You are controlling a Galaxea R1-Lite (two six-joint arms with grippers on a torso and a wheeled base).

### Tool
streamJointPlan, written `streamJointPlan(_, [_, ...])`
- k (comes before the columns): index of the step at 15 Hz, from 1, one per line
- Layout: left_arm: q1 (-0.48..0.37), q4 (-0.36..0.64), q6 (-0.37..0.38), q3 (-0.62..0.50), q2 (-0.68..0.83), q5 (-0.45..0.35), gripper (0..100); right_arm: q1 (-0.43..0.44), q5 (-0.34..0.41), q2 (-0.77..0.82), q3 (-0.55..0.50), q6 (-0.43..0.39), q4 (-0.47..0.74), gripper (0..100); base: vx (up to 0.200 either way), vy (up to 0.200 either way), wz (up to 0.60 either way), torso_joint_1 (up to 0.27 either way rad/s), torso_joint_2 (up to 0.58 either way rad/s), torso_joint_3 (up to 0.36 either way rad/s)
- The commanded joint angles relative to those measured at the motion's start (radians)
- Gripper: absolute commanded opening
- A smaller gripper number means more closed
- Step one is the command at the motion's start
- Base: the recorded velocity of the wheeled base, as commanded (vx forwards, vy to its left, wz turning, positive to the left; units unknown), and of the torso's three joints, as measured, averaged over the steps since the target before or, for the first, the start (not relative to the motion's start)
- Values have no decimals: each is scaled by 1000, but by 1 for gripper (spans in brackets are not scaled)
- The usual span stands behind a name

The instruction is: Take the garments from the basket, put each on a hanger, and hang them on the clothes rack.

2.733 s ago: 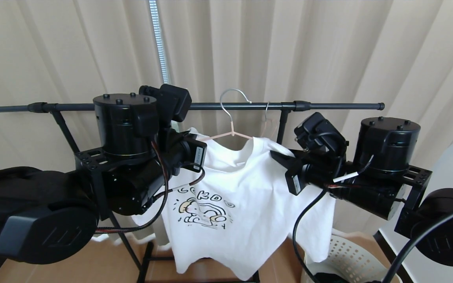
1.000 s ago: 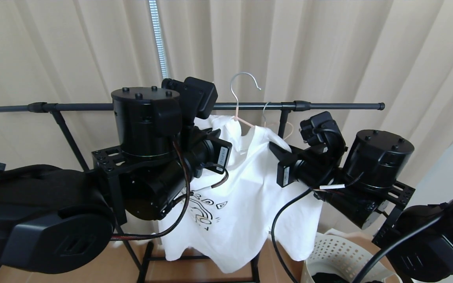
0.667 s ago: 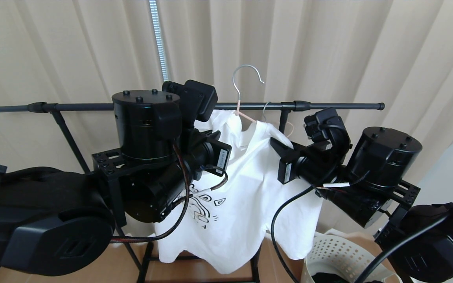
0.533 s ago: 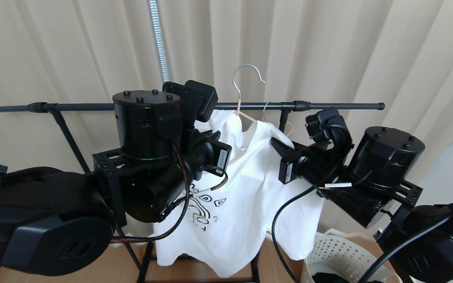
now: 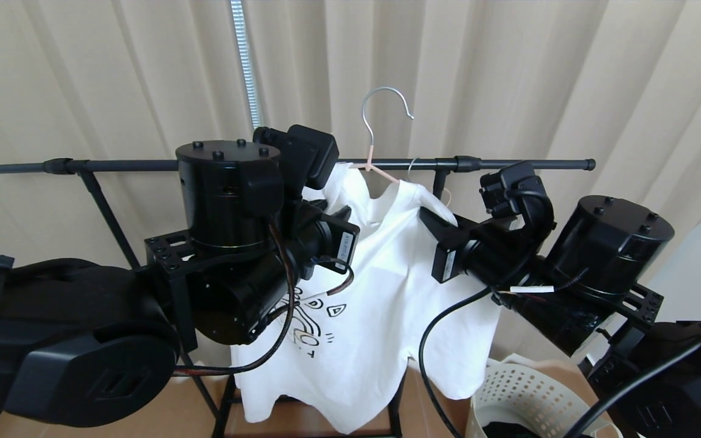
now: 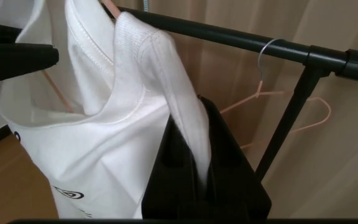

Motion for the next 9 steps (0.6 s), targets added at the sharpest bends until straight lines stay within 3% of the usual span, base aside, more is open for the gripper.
streamJointPlan(1, [-11,-2,-2,0,-1,1,100,3,0,-3,0,-1,1,0,0,0,0,0,0,0])
streamJointPlan(6, [-35,-2,-2,34,-41,-4,100,1,1,-11,0,-1,1,0,0,0,0,0,0,0])
streamJointPlan(9, [-35,-13,-9,61,-87,-51,100,1,1,-11,-1,-1,1,0,0,0,0,0,0,0])
